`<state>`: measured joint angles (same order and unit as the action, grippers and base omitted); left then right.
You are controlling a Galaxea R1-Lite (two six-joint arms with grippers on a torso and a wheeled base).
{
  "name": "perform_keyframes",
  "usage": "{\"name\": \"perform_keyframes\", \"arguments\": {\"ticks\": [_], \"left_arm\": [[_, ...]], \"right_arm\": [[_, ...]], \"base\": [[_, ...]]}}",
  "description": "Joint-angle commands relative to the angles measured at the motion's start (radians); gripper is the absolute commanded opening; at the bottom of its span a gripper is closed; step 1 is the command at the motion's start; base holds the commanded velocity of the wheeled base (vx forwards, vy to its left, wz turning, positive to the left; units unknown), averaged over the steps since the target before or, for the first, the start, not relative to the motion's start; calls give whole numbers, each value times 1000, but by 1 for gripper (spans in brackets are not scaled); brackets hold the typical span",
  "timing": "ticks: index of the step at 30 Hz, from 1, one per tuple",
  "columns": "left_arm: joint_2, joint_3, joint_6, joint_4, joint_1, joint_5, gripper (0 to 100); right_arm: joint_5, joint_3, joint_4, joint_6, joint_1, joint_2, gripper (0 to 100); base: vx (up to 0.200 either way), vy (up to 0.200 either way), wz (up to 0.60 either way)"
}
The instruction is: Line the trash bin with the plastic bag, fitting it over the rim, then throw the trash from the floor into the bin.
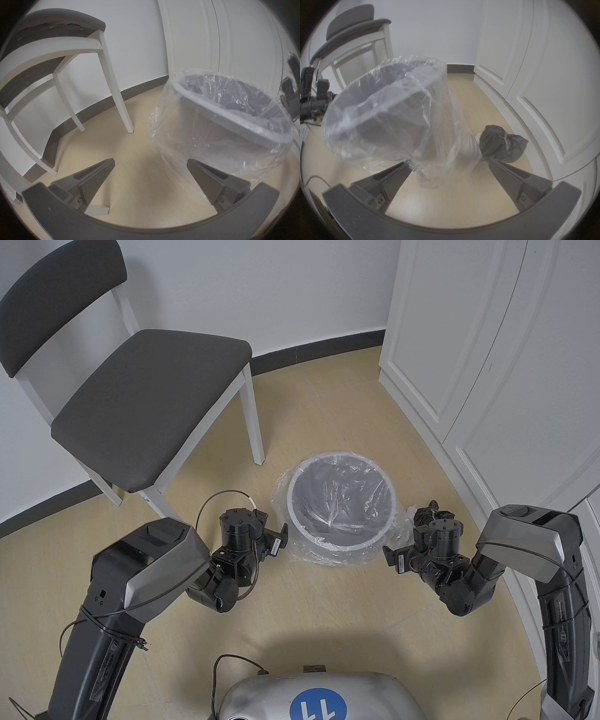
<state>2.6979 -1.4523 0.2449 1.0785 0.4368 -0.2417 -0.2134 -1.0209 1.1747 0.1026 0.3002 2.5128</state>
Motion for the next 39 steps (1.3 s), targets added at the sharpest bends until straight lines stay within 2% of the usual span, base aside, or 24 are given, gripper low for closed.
{"name": "perform_keyframes", "arguments": {"ticks": [1, 6, 13, 20, 26, 29, 32, 39], "left_arm": [[54, -39, -4, 3, 5, -18, 100], [48, -36, -4, 4, 5, -18, 100], [45, -33, -4, 8, 7, -19, 100], [42, -29, -3, 15, 8, -21, 100], [34, -28, -4, 15, 8, -21, 100], [33, -22, -3, 20, 10, -21, 100], [30, -20, -3, 21, 13, -21, 100], [28, -20, -3, 23, 16, -21, 100]], "right_arm": [[19, 91, 23, 72, -43, -83, 100], [68, 154, 22, 128, -93, -149, 100], [68, 136, 17, 149, -133, -147, 100], [69, 100, 17, 155, -136, -95, 100], [57, -100, 34, 137, -112, 109, 100], [49, -183, 68, 97, -96, 189, 100], [37, -263, 76, 14, -70, 241, 100], [68, -337, 43, -122, -43, 284, 100]], "base": [[0, 0, 0], [0, 0, 0], [0, 0, 0], [0, 0, 0], [0, 0, 0], [0, 0, 0], [0, 0, 0], [0, 0, 0]]}}
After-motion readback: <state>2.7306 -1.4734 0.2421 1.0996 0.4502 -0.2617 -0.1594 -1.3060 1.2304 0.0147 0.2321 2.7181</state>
